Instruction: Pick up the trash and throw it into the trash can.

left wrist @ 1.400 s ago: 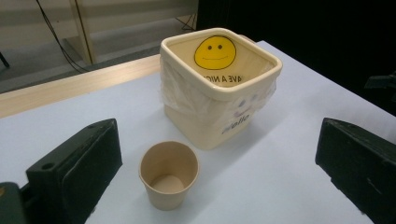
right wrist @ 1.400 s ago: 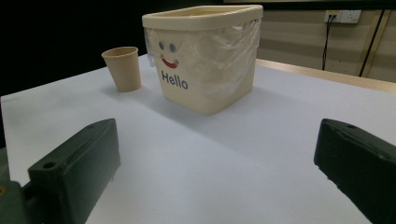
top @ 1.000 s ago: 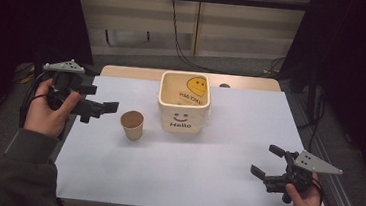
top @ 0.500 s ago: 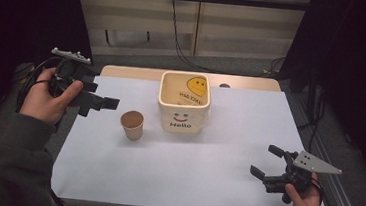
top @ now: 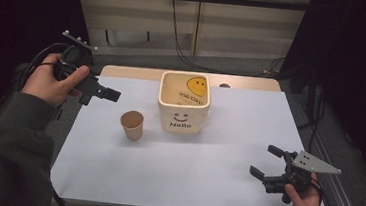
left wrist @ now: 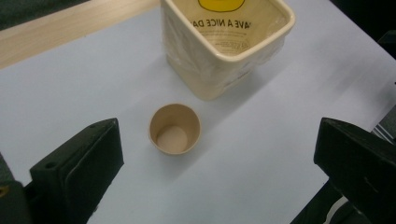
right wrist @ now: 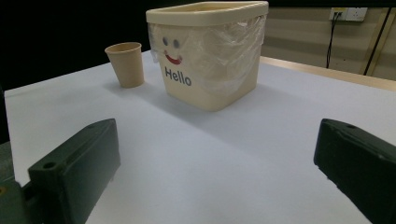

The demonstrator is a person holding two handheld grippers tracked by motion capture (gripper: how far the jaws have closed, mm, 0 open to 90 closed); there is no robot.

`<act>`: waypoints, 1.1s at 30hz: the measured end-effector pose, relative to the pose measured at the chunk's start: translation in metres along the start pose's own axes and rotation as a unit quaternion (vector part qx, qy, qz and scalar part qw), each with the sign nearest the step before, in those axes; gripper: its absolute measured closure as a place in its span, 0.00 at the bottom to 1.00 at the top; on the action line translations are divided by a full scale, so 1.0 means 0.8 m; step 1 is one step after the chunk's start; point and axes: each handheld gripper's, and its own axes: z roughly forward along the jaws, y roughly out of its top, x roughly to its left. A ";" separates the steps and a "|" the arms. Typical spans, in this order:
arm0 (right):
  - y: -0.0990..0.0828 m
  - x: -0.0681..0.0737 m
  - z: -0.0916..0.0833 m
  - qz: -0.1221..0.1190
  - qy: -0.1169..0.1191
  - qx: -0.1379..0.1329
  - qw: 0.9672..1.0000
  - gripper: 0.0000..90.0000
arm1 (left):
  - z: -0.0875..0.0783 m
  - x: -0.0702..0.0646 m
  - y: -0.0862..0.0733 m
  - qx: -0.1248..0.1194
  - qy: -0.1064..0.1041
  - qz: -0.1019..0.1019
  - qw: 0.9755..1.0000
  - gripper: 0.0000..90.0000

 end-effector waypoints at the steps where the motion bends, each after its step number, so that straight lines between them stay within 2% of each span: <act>1: 0.000 0.000 0.000 0.000 0.000 0.000 1.000 0.00 | 0.001 0.000 0.002 0.010 0.004 -0.003 1.000 0.01; 2: 0.000 0.000 0.000 -0.001 0.000 0.000 1.000 0.00 | 0.001 0.001 0.004 0.022 0.002 0.003 1.000 0.01; 4: 0.000 0.000 0.000 0.000 0.000 0.001 1.000 0.00 | 0.003 0.000 0.008 0.030 0.001 -0.003 1.000 0.01; 6: 0.000 0.000 0.000 -0.001 0.002 0.001 1.000 0.00 | 0.003 0.001 0.012 0.042 -0.002 0.004 0.999 0.01; 8: 0.000 0.000 0.001 -0.001 0.002 0.001 1.000 0.00 | 0.005 0.000 0.016 0.050 -0.003 -0.003 0.999 0.01; 13: 0.000 0.000 0.001 -0.001 0.001 0.002 1.000 0.00 | 0.009 0.002 0.025 0.071 -0.001 0.000 0.997 0.02; 19: 0.000 0.000 0.001 -0.002 0.002 0.001 1.000 0.00 | 0.015 0.002 0.035 0.088 0.005 0.008 0.996 0.02; 23: 0.000 0.000 0.001 -0.003 0.002 0.002 1.000 0.00 | 0.022 0.004 0.039 0.098 0.007 0.005 0.995 0.02; 24: 0.000 0.000 0.001 -0.002 0.001 0.003 1.000 0.00 | 0.023 0.006 0.040 0.102 0.007 0.011 0.995 0.02; 25: 0.000 0.000 0.001 -0.003 0.001 0.003 1.000 0.00 | 0.026 0.006 0.041 0.100 0.008 0.004 0.995 0.02; 28: 0.000 0.000 0.001 -0.001 0.002 0.004 1.000 0.00 | 0.031 0.009 0.044 0.108 0.006 0.004 0.994 0.02; 29: -0.001 0.000 0.001 -0.001 0.002 0.004 1.000 0.00 | 0.034 0.008 0.044 0.103 0.008 -0.006 0.995 0.02; 30: -0.001 0.000 0.001 -0.002 0.002 0.003 1.000 0.00 | 0.034 0.010 0.045 0.109 0.007 0.000 0.994 0.02; 31: -0.001 0.000 0.001 -0.002 0.001 0.003 1.000 0.00 | 0.038 0.010 0.046 0.104 0.013 -0.009 0.994 0.02; 33: -0.001 0.000 0.001 -0.002 0.002 0.004 1.000 0.00 | 0.043 0.013 0.047 0.110 0.016 -0.010 0.994 0.02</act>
